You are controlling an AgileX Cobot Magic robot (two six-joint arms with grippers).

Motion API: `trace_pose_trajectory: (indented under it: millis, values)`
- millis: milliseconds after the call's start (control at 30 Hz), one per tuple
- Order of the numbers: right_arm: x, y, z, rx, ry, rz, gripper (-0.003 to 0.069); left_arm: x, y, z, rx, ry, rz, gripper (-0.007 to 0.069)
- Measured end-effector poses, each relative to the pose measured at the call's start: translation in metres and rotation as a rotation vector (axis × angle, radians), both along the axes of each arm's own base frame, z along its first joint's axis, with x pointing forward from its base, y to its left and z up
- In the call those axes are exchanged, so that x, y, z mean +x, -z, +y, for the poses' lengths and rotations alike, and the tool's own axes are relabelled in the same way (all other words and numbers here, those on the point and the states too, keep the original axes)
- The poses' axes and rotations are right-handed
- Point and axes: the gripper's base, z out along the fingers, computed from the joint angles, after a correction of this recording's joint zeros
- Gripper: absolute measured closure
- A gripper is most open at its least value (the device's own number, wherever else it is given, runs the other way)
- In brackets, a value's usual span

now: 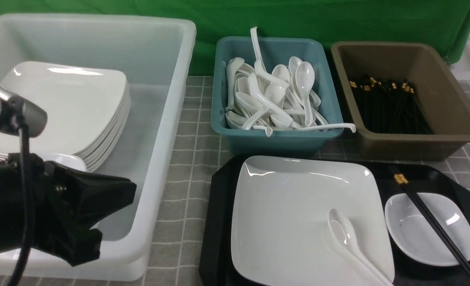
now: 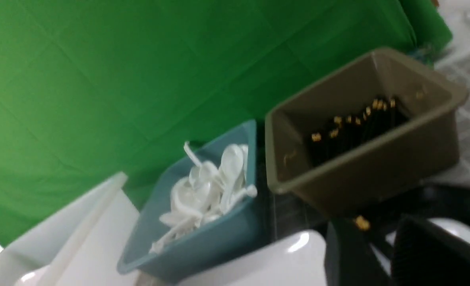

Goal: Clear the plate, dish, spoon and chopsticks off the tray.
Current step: Use the right arm to grab a pair of chopsticks from the plate

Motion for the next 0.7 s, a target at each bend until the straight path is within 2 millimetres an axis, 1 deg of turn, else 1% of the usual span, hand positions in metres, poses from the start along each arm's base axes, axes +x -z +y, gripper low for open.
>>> trace_pose_trajectory:
  millis: [33, 67, 133, 167, 233, 267, 300, 367, 433, 500, 533, 567, 600, 700]
  values:
    - [0.000, -0.003, 0.002, -0.015, -0.030, 0.054, 0.0469, 0.000, 0.000, 0.000, -0.003, 0.005, -0.004, 0.0615]
    - [-0.001, -0.004, 0.002, -0.021, -0.033, 0.061, 0.0472, 0.000, 0.000, 0.000, -0.003, 0.006, -0.005, 0.0615]
    - [0.003, -0.027, 0.010, -0.203, -0.165, 0.218, 0.0498, 0.002, 0.000, -0.003, -0.010, 0.025, -0.009, 0.0615]
    - [0.003, -0.032, 0.011, -0.232, -0.188, 0.226, 0.0501, 0.002, 0.000, -0.003, -0.012, 0.025, -0.006, 0.0615]
    - [0.018, -0.061, 0.023, -0.423, -0.349, 0.373, 0.0507, 0.001, 0.001, -0.008, -0.001, 0.073, -0.019, 0.0615]
    - [0.031, -0.068, 0.029, -0.506, -0.404, 0.452, 0.0507, -0.001, 0.000, -0.010, 0.007, 0.095, -0.022, 0.0615]
    - [0.040, -0.077, 0.033, -0.573, -0.444, 0.495, 0.0507, -0.002, 0.000, -0.012, 0.017, 0.111, -0.023, 0.0615]
    - [0.062, -0.084, 0.040, -0.687, -0.485, 0.595, 0.0505, -0.005, -0.003, -0.016, 0.036, 0.145, -0.020, 0.0615]
    - [0.092, -0.085, 0.050, -0.787, -0.514, 0.730, 0.0487, -0.011, -0.011, -0.020, 0.043, 0.195, -0.024, 0.0615]
    - [0.117, -0.079, 0.055, -0.862, -0.533, 0.834, 0.0457, -0.018, -0.020, -0.022, 0.041, 0.240, -0.035, 0.0615]
    - [0.136, -0.071, 0.057, -0.901, -0.553, 0.909, 0.0423, -0.023, -0.026, -0.023, 0.039, 0.267, -0.048, 0.0615]
    - [0.138, -0.070, 0.057, -0.906, -0.556, 0.919, 0.0417, -0.025, -0.027, -0.023, 0.039, 0.273, -0.050, 0.0615]
    - [0.148, -0.065, 0.057, -0.922, -0.569, 0.958, 0.0396, -0.028, -0.030, -0.023, 0.036, 0.284, -0.057, 0.0615]
    - [0.184, -0.041, 0.047, -0.939, -0.607, 1.078, 0.0311, -0.040, -0.040, -0.018, 0.017, 0.284, -0.112, 0.0615]
